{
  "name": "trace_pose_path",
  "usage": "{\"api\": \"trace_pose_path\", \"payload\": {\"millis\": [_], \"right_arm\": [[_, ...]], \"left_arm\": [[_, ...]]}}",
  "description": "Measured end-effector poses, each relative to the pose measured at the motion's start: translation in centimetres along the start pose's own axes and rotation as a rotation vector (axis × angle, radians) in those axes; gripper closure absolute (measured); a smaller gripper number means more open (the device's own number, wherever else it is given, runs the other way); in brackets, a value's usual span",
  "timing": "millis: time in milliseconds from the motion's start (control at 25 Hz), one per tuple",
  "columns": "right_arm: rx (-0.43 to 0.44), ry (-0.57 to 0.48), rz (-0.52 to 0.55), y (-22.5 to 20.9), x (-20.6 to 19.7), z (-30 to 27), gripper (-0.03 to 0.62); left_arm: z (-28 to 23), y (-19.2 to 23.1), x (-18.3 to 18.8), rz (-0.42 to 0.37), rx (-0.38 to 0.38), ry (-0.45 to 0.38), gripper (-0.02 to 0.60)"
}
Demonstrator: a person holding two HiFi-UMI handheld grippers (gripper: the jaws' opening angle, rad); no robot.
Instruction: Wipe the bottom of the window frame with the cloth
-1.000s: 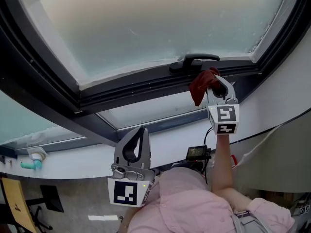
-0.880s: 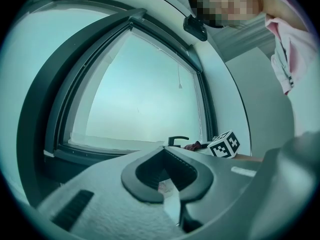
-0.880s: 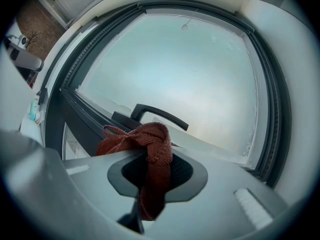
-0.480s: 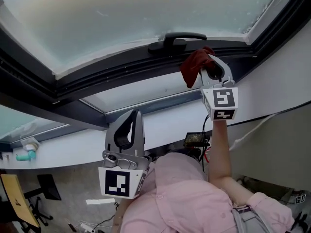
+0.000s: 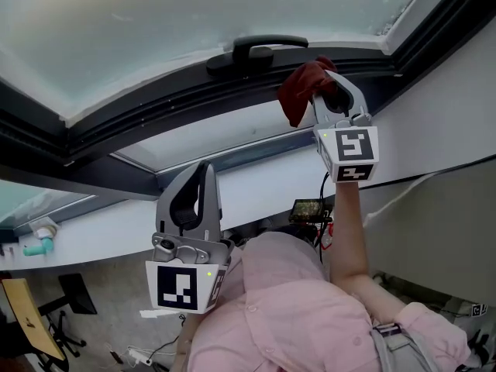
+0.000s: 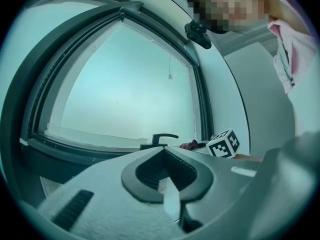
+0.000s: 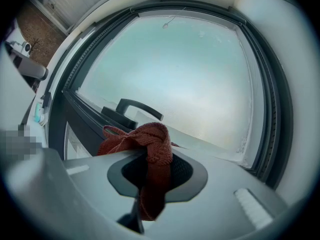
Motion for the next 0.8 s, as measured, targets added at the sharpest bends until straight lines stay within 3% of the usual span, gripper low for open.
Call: {"api": "trace_pose_path", "payload": {"millis": [800], "right_arm": [[-0.001,0.003,-0.021,-3.0,-1.0,0.3,0.525]], "left_arm": [[-3.3,-2.3,-0.3,0.003,-0.027,-0.01,0.586]]}}
Point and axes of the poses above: the fingertips, and each gripper's own axes: z backward along the fingers, y to its left, x out of its top, the point moved 5 cm from there along z, backward along the fingers, and after that the axes turned 3 degrees about -y, right-handed, at the moved point
